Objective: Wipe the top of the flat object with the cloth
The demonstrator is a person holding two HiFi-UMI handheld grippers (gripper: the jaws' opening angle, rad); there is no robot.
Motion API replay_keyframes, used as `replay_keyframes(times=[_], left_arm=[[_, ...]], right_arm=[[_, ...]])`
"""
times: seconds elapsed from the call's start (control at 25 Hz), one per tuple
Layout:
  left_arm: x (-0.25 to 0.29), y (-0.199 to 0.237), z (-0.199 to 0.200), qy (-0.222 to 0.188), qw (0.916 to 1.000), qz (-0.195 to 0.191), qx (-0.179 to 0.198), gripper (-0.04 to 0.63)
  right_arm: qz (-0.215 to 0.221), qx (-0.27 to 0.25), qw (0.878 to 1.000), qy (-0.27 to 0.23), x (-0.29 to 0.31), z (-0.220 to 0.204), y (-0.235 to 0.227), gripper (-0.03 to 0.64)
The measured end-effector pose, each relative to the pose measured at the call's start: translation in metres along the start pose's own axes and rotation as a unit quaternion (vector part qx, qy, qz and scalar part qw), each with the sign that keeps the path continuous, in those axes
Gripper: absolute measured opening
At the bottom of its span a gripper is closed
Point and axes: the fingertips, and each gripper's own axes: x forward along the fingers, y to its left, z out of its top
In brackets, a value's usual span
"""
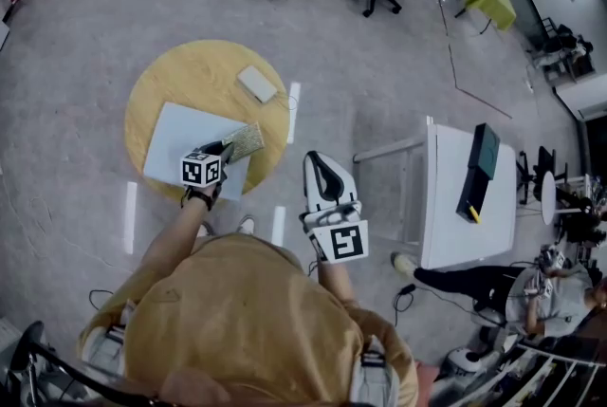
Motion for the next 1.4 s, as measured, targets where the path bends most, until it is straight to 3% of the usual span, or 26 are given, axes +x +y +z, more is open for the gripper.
replay_keyframes(times=[1.4], left_arm=[[-0.073, 0.113, 0.031, -0.025, 0.9973, 0.065, -0.022, 0.061]], right_arm=[[-0.009, -0.002, 1.000, -0.001, 0.032, 0.013, 0.067, 0.002]])
